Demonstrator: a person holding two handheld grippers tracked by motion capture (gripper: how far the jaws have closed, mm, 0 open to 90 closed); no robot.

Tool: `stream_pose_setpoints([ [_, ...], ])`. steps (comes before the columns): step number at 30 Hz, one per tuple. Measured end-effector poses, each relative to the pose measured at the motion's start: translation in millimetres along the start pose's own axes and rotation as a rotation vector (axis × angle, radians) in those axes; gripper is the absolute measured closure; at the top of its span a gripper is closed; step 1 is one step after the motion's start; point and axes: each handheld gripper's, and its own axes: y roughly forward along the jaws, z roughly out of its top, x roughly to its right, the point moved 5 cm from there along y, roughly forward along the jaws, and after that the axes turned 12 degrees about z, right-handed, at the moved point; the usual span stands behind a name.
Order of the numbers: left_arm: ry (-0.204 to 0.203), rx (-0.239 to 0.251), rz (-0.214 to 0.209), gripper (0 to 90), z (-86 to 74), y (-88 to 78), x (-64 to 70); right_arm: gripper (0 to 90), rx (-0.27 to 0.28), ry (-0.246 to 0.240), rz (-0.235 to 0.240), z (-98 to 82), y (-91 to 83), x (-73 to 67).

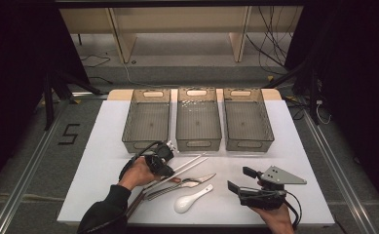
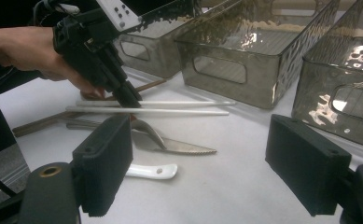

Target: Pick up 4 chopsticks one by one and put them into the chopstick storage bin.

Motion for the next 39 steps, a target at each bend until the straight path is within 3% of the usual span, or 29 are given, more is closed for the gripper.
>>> stream_pose_setpoints([
  [6, 0.009, 0.021, -0.009, 84.0, 1.4, -7.7, 3.0, 23.5, -0.003, -0.002, 0.004, -0.3, 0.5, -0.5],
  [12, 0.031, 0.063, 0.021, 84.0, 5.8, -23.4, 3.8, 23.5, -0.004, -0.005, 0.003, -0.5, 0.2, -0.3],
  [19, 0.031, 0.101, 0.026, 84.0, 7.0, -38.2, 1.8, 23.5, -0.003, 0.000, 0.003, -0.5, -0.2, -0.4],
  [28, -0.021, 0.164, 0.016, 84.1, 4.5, -54.7, -10.3, 23.6, 0.000, 0.003, 0.001, -0.5, -0.5, -0.1],
  [33, -0.076, 0.221, 0.017, 84.0, 4.7, -62.1, -17.7, 23.5, 0.001, 0.003, -0.001, -0.5, -0.6, 0.0],
  [39, -0.112, 0.247, 0.024, 84.1, 2.7, -68.4, -32.5, 23.5, 0.004, 0.009, -0.002, -0.6, -0.8, 0.9],
])
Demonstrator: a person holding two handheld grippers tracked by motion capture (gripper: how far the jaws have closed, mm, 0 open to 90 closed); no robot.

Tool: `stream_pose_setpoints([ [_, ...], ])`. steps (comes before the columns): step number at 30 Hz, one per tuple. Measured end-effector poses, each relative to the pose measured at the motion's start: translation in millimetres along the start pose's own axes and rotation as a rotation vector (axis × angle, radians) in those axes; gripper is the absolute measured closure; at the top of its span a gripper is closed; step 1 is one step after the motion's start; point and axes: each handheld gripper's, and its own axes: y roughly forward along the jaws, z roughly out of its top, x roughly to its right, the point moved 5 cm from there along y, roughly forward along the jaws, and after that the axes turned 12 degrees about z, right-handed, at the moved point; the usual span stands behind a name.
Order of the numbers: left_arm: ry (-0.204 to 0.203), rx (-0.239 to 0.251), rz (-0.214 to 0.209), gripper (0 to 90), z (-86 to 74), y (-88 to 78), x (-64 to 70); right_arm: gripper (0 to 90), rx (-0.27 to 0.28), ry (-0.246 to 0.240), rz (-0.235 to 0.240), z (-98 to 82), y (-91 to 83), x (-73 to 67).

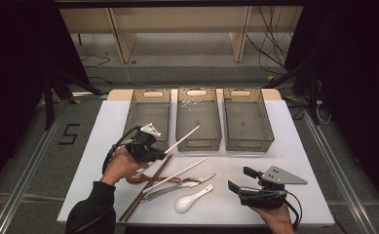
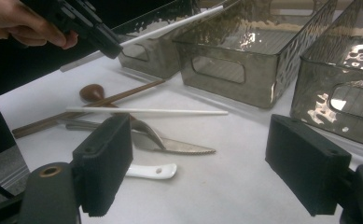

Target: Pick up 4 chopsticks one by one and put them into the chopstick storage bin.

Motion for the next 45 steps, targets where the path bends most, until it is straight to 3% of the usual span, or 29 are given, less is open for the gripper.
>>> stream_pose_setpoints([
  [5, -0.060, 0.034, 0.020, 84.0, 2.4, -5.5, -17.4, 23.5, 0.001, 0.002, -0.004, 0.0, -0.2, 0.9],
  [13, -0.131, 0.075, 0.093, 84.0, 13.8, -14.8, -48.0, 23.5, 0.002, 0.003, -0.003, 0.1, -0.2, 0.8],
  [17, -0.167, 0.067, 0.140, 84.0, 19.1, -15.1, -68.8, 23.6, 0.004, 0.002, -0.001, 0.2, -0.5, 0.7],
  [23, -0.218, 0.082, 0.164, 84.0, 26.1, -16.4, -90.7, 23.6, 0.002, 0.004, -0.001, 0.1, -0.2, 0.9],
  [31, -0.288, 0.070, 0.202, 84.0, 28.5, -3.5, -118.2, 23.6, 0.003, 0.003, 0.000, 0.2, -0.4, 0.9],
  [45, -0.336, 0.050, 0.237, 83.9, 35.6, 15.3, -142.6, 23.5, 0.003, 0.006, 0.002, -0.1, -0.5, 1.4],
])
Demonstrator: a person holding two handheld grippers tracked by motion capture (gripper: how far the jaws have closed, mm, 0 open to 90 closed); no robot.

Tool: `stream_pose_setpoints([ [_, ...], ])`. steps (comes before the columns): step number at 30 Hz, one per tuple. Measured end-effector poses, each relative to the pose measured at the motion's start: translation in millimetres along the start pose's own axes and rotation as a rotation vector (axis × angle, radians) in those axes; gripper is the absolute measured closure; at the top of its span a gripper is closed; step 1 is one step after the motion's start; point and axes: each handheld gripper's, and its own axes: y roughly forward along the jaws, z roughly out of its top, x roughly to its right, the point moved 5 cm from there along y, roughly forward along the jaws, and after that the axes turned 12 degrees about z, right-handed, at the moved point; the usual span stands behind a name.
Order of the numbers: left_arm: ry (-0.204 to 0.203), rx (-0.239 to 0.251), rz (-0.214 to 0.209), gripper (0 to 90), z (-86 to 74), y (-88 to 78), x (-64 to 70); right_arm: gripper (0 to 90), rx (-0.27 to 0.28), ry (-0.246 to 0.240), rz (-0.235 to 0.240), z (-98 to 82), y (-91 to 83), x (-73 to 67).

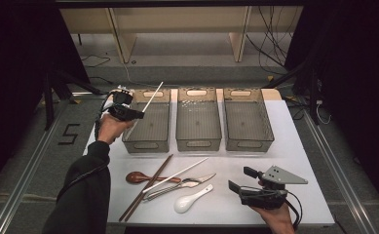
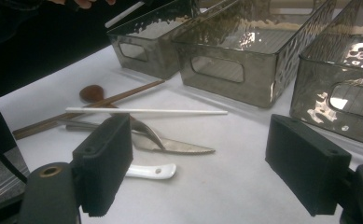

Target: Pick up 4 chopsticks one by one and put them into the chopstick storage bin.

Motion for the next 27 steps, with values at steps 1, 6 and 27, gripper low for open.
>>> stream_pose_setpoints([
  [1, -0.008, 0.002, 0.004, 83.9, -0.1, 1.8, -0.9, 23.5, 0.000, 0.000, 0.000, 0.0, 0.0, 0.0],
  [6, -0.018, -0.015, 0.025, 83.9, -5.0, 13.9, -4.1, 23.5, 0.000, 0.001, 0.001, -0.1, 0.0, 0.0],
  [27, -0.054, -0.056, 0.055, 59.5, -11.5, 23.7, 0.2, 23.6, 0.001, 0.002, 0.002, 0.1, -0.3, -0.1],
])
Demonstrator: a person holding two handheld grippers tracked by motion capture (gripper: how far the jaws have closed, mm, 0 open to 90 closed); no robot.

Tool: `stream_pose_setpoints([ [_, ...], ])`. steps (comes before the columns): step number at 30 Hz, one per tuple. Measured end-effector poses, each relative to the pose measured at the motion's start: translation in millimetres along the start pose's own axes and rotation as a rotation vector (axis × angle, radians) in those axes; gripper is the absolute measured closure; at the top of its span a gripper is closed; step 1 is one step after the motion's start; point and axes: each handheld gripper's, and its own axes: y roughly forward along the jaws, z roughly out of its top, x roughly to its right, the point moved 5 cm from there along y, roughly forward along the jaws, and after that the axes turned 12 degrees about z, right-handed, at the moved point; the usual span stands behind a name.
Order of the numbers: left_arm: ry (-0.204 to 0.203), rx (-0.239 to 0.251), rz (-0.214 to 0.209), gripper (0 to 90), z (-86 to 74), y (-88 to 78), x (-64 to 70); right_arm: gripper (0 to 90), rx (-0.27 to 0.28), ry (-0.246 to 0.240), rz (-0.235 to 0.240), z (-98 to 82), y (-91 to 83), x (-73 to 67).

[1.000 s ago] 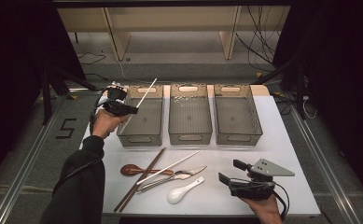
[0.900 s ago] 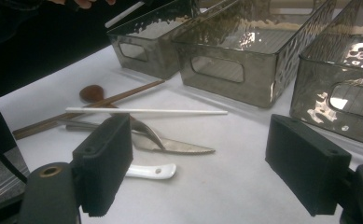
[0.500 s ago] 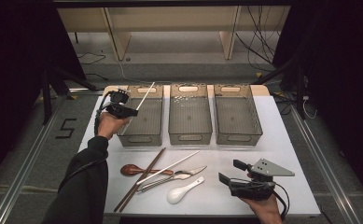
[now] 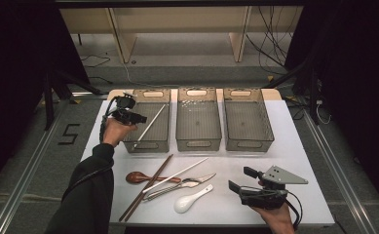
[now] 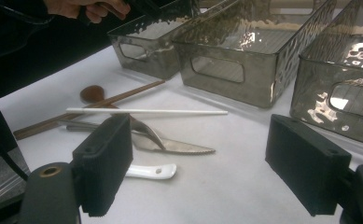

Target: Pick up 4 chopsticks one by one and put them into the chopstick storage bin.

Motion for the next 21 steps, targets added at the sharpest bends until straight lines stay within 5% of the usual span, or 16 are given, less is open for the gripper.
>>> stream_pose_setpoints([
  [3, 0.004, 0.002, -0.035, 45.2, -1.4, -9.8, 6.8, 23.5, -0.001, -0.001, -0.001, -0.1, 0.0, 0.1],
  [9, 0.052, 0.036, -0.107, 32.1, -12.6, -34.9, 31.4, 23.5, -0.002, -0.004, -0.003, -0.1, 0.4, -0.2],
  [21, 0.152, 0.053, -0.182, 22.9, -46.3, -60.0, 76.1, 23.5, -0.003, -0.003, -0.004, -0.2, 0.4, -0.4],
])
